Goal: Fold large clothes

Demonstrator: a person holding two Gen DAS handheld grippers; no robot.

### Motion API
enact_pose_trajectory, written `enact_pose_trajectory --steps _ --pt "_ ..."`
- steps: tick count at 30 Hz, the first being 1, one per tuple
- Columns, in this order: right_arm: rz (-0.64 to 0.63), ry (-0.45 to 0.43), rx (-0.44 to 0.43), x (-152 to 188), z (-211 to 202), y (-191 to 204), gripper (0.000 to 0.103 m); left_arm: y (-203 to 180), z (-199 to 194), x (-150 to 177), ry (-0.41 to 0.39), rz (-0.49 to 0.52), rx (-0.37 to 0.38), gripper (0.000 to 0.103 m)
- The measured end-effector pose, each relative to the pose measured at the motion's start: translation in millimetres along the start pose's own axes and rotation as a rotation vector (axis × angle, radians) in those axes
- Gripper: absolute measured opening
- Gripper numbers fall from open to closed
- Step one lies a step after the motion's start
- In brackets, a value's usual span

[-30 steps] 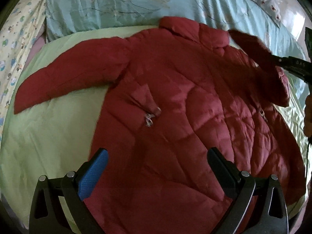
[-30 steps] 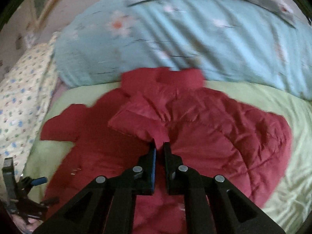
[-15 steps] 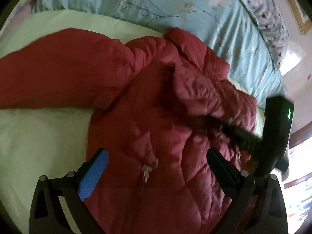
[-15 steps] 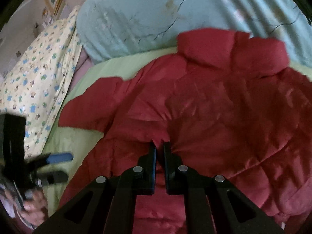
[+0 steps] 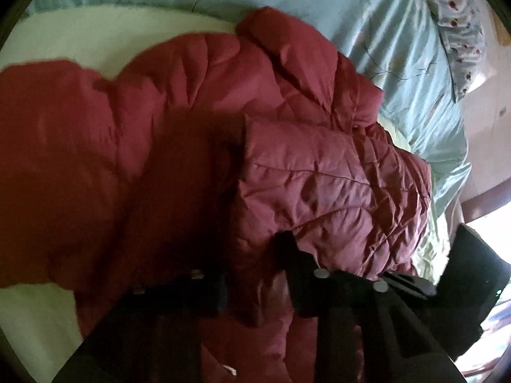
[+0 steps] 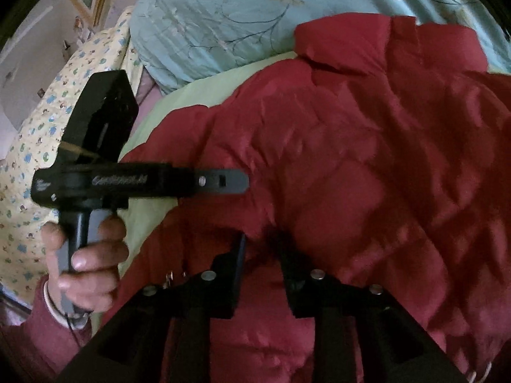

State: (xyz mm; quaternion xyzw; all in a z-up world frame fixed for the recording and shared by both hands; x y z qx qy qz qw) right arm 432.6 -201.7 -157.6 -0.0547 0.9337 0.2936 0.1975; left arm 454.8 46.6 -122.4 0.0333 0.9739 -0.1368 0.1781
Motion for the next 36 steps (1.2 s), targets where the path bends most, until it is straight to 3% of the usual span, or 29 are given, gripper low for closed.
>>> enact_pose_trajectory --steps 2,6,8,9,10,13,15,18,21,23,29,36 --pt "0.006 -0.019 0.024 4 -16 -2 0.025 0 -9 1 -0.052 0.030 -0.065 0.023" --pt "0.035 -0.163 0.129 3 -78 -15 0.028 3 -19 -1 -0.158 0.096 -0.237 0.023" --pt "0.049 -0.233 0.214 0 -106 -24 0.035 2 -13 0 -0.161 0.120 -0.270 0.023" --pt "0.067 -0.274 0.272 -3 -122 -33 0.045 0 -9 0 -0.155 0.128 -0.279 0.024" --pt "0.087 -0.298 0.310 -5 -133 -43 0.049 -2 -3 1 -0.156 0.139 -0.298 0.025" --pt "0.173 -0.291 0.353 -9 -144 -78 0.049 -2 -6 2 -0.177 0.146 -0.349 0.031" --pt "0.220 -0.247 0.379 -7 -139 -100 0.048 -2 -20 2 -0.204 0.113 -0.358 0.036" --pt "0.231 -0.205 0.395 -2 -127 -116 0.047 1 -48 5 -0.295 0.061 -0.356 0.034" --pt "0.216 -0.201 0.416 0 -121 -118 0.047 -11 -66 8 -0.338 0.085 -0.261 0.034" --pt "0.216 -0.202 0.422 -1 -119 -119 0.047 -25 -61 8 -0.327 0.129 -0.241 0.034" --pt "0.210 -0.194 0.429 1 -123 -114 0.047 -39 7 -13 -0.208 0.145 -0.329 0.034" --pt "0.050 -0.216 0.441 -12 -129 -60 0.049 -33 46 -23 -0.183 0.119 -0.344 0.034"
Point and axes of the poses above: each gripper's, at about its wrist camera, not at the fingertips, and z roughly the way its jaws point, y to its left, x to its underside, the point moved 1 cm from there along z, roughly the way its jaws point, and after that the axes turned 15 degrees about -x, right-handed, at the moved point
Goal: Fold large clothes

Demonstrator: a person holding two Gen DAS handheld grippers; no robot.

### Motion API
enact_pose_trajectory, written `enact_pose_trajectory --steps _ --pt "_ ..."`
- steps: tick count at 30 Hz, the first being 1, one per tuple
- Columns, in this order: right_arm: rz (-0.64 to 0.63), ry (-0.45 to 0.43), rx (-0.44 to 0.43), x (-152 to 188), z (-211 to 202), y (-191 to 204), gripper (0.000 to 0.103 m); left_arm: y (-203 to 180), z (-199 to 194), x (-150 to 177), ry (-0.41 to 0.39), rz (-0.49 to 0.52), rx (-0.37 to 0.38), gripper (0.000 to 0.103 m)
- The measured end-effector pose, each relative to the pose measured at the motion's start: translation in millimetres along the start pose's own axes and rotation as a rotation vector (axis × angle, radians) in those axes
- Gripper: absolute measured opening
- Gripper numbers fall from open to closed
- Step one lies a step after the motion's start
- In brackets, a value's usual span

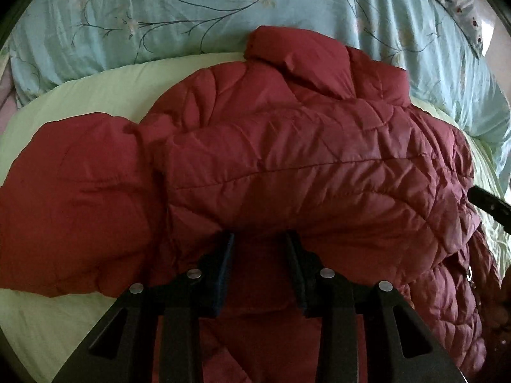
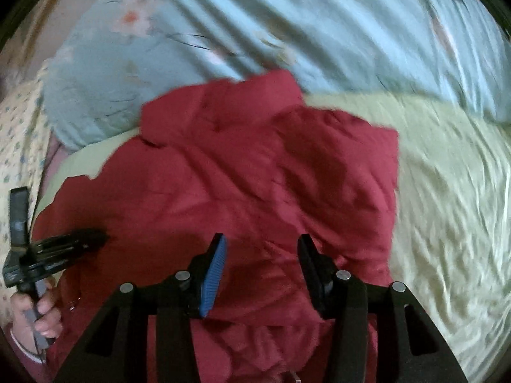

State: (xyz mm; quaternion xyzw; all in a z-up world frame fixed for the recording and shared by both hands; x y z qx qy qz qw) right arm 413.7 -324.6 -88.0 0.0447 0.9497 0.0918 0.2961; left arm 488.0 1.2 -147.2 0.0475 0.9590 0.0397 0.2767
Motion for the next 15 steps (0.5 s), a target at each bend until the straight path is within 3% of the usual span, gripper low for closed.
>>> enact_pose_trajectory --steps 3,6,15 --pt "-0.014 0.059 0.013 0 19 5 0.047 1 -3 4 -0.002 -0.006 0.011 0.034" --pt "0.030 0.151 0.054 16 48 -18 0.047 13 -12 17 0.005 -0.027 0.045 0.034" --pt "0.042 0.137 0.057 16 51 -24 0.047 21 -18 22 0.009 -0.056 0.089 0.034"
Point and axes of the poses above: each gripper's, at about its wrist camera, not at the fingertips, and z roughly the way its jaws point, y to its left, x to its underside, the point moved 1 cm from there along z, roughly the way its jaws point, and after that the axes turned 15 degrees about -x, right-handed, at the moved point
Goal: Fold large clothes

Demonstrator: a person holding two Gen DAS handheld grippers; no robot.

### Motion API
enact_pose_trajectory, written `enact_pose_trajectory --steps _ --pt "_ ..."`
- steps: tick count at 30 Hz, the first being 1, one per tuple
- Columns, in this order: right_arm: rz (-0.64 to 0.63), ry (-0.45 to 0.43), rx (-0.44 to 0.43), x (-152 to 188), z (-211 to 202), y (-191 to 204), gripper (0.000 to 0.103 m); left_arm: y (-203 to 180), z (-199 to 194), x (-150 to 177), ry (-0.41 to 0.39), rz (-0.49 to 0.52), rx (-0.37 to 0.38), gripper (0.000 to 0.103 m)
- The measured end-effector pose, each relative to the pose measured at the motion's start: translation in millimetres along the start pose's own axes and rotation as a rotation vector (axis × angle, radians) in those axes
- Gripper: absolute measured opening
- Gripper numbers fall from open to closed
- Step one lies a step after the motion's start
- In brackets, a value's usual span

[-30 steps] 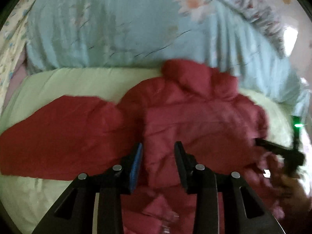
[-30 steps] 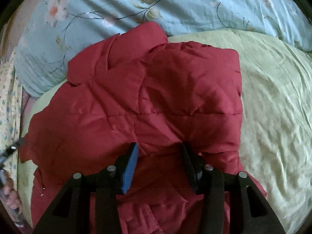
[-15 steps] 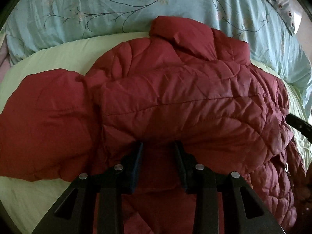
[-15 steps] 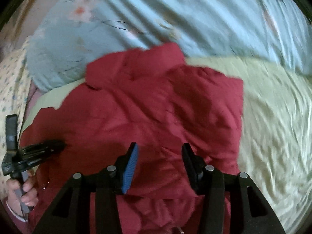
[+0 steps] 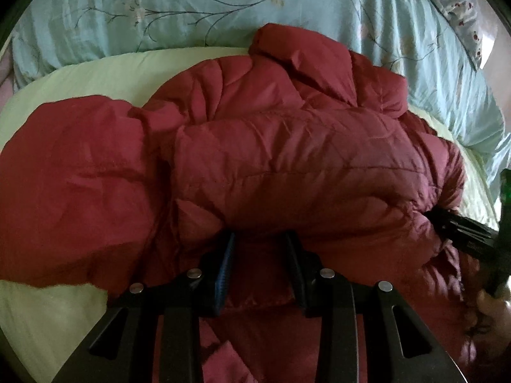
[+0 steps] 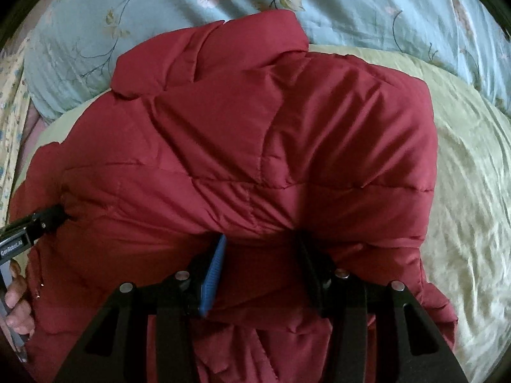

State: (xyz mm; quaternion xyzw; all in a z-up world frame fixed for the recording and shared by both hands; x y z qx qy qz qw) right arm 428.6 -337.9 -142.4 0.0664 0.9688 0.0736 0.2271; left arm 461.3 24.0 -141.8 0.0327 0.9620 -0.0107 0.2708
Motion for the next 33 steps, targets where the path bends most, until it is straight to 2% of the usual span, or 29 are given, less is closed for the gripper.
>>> enact_pose_trajectory --steps 4,9,16,20,26,33 --pt "0.045 -0.032 -0.049 -2 -19 0 0.047 17 -22 8 -0.011 -0.041 0.034 0.039" --pt "0.046 -0.065 -0.105 4 -52 12 0.049 54 -49 25 -0.033 -0.135 0.066 0.051" --pt "0.013 -0.067 -0.194 28 -88 42 0.049 105 -68 57 -0.032 -0.266 0.068 0.056" --pt "-0.007 -0.056 -0.240 44 -98 61 0.054 132 -71 71 -0.019 -0.330 0.051 0.058" --pt "-0.033 -0.039 -0.268 67 -111 79 0.055 176 -70 86 0.004 -0.450 0.028 0.077" --pt "-0.025 -0.026 -0.280 87 -116 82 0.055 240 -71 109 0.012 -0.601 -0.019 0.078"
Point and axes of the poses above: each gripper's, at about its wrist camera, not at the fingertips, and z roughly the way its jaws point, y to its left, x to its underside, the point moved 1 cm from there along z, roughly the way its jaws point, and after that the axes turned 15 degrees about -x, right-handed, at the moved point
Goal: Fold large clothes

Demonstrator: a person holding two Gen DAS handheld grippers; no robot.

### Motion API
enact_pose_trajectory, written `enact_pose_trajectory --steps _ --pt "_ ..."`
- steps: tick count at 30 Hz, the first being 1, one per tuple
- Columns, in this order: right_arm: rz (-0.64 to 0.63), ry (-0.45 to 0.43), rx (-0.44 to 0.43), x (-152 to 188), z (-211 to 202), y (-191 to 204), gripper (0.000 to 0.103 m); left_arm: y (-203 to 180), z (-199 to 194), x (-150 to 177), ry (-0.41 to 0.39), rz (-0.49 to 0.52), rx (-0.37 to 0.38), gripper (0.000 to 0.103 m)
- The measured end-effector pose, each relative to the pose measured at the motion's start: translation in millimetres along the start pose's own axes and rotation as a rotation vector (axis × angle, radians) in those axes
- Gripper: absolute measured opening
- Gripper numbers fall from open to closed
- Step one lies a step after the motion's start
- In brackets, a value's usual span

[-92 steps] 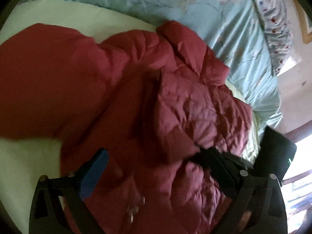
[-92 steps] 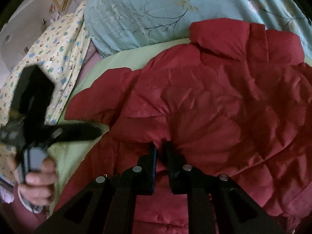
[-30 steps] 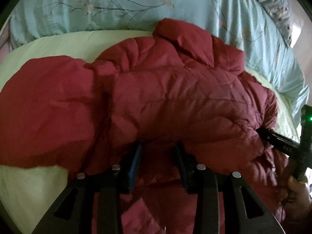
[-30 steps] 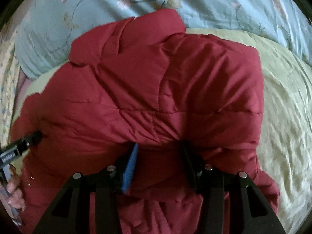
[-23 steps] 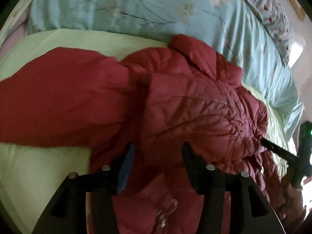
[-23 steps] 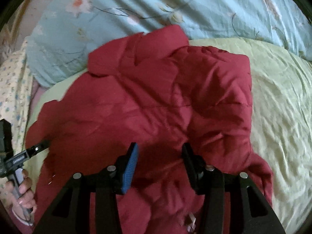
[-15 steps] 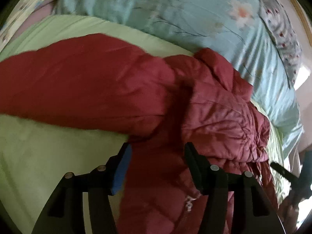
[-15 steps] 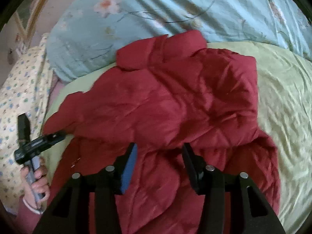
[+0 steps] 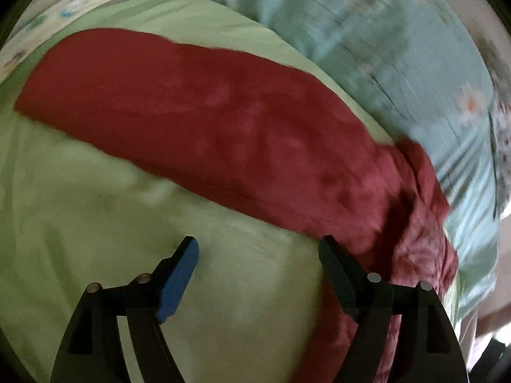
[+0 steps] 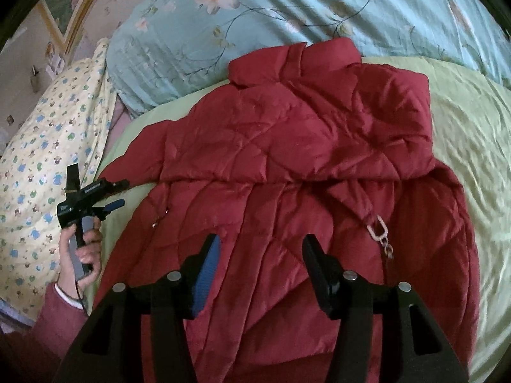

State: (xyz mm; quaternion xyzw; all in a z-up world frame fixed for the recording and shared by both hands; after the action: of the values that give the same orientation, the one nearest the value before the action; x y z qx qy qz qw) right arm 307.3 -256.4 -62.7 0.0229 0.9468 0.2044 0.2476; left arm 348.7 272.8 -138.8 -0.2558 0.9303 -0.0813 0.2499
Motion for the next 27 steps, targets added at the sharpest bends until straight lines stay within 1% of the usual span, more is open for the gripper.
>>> enact_pose_trajectory --steps 4,6,7,9,12,13,14,15,16,17,18,20,23,27 --pt "0.017 0.002 0.001 8 -1 -2 0.055 47 2 -18 -0.043 -0.111 -0.097 0.078" --pt "0.024 0.001 0.004 11 -2 -3 0.055 67 3 -27 -0.055 -0.167 -0.098 0.078" --pt "0.029 0.000 0.006 13 -3 -4 0.055 80 3 -35 -0.065 -0.207 -0.086 0.078" --pt "0.036 0.001 0.007 16 -4 -4 0.055 91 4 -44 -0.081 -0.254 -0.081 0.078" --pt "0.039 0.004 0.013 19 -5 -4 0.055 107 -1 -64 -0.110 -0.308 -0.105 0.075" --pt "0.038 0.005 0.015 20 -6 -4 0.055 110 -2 -69 -0.110 -0.319 -0.107 0.069" --pt "0.040 0.004 0.017 21 -7 -4 0.055 113 -3 -72 -0.109 -0.322 -0.106 0.050" --pt "0.040 0.003 0.017 22 -8 -4 0.055 114 -6 -75 -0.107 -0.317 -0.097 0.034" --pt "0.041 0.002 0.018 22 -9 -4 0.055 110 -7 -73 -0.109 -0.310 -0.091 0.028" --pt "0.040 0.000 0.019 23 -11 -4 0.055 107 -13 -72 -0.121 -0.293 -0.083 0.022" --pt "0.038 -0.003 0.020 24 -12 -4 0.055 104 -20 -69 -0.138 -0.271 -0.079 0.017" --pt "0.037 -0.008 0.021 24 -13 -3 0.055 94 -33 -64 -0.172 -0.221 -0.067 0.013" --pt "0.033 -0.014 0.016 23 -14 -2 0.055 73 -58 -51 -0.216 -0.148 -0.020 0.011" --pt "0.030 -0.019 0.000 22 -14 1 0.055 29 -99 -30 -0.278 -0.010 0.047 0.010"
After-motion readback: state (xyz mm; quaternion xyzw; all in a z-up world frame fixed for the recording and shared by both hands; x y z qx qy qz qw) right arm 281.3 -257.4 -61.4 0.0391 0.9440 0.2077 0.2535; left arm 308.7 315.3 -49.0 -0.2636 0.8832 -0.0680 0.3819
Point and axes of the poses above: each gripper's, at about its wrist camera, not at the fingertips, and z roughly the way its jaws point, y to its left, x to its underside, the point moved 1 cm from there along z, roughly the way its jaws point, and after that the axes turned 15 degrees about -x, right-handed, at the moved point
